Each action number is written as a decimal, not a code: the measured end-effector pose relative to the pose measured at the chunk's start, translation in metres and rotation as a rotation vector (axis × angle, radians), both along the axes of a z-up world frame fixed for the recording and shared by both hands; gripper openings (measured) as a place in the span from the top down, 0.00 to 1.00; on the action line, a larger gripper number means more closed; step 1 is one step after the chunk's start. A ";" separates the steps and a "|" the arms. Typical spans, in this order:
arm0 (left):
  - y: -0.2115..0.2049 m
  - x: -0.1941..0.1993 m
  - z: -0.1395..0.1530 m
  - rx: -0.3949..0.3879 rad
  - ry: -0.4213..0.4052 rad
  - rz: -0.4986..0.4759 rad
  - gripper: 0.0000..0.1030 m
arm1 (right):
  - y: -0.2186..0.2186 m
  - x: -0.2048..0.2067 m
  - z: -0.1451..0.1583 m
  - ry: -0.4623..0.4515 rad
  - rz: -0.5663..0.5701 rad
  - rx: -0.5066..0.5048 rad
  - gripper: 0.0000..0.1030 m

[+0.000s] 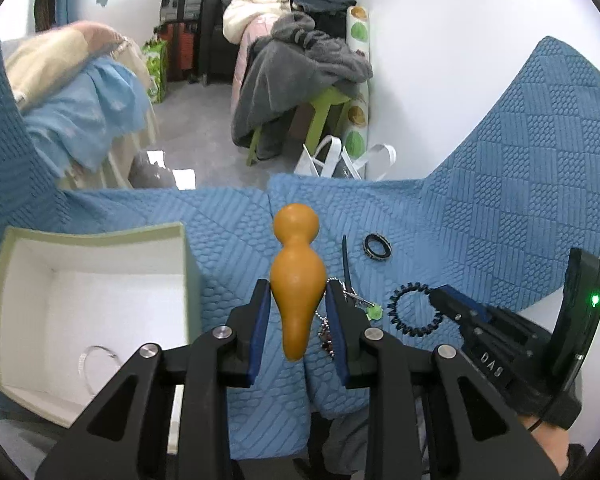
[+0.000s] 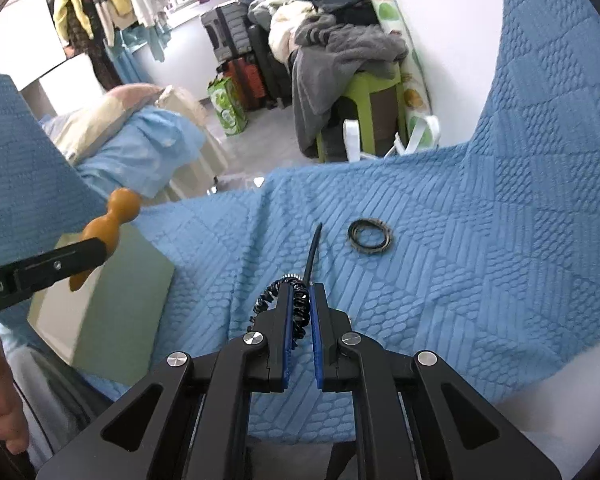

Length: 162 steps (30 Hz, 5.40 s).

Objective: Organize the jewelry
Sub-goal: 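Lift the orange pendant with the left tool and the hair tie with the right tool, then carry the orange pendant with the left tool toward the green box, then open the left tool to drop the orange pendant while the right tool drops the hair tie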

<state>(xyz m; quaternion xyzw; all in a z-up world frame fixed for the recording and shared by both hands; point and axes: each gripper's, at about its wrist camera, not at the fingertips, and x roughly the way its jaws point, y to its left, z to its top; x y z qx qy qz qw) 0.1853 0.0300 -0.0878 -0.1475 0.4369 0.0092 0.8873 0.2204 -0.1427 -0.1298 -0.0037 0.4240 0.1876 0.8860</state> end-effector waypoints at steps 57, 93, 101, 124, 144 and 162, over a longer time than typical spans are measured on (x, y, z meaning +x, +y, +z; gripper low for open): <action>0.016 -0.082 -0.059 -0.203 0.101 -0.009 0.76 | 0.034 -0.050 0.017 0.040 0.025 0.021 0.93; -0.010 -0.062 -0.153 0.009 0.391 -0.046 0.73 | 0.011 -0.051 -0.014 0.067 -0.003 -0.027 0.93; -0.010 -0.067 -0.100 -0.024 0.284 -0.061 0.73 | 0.010 -0.046 -0.004 0.071 -0.011 -0.014 0.93; 0.078 -0.067 0.039 0.034 0.037 0.089 0.73 | 0.110 -0.049 0.083 -0.079 0.161 0.034 0.93; 0.158 -0.082 -0.030 0.023 0.198 0.191 0.73 | 0.218 -0.066 0.003 0.097 0.354 -0.075 0.93; 0.177 -0.102 -0.019 -0.085 0.139 0.276 0.38 | 0.223 -0.073 0.003 0.117 0.395 -0.075 0.73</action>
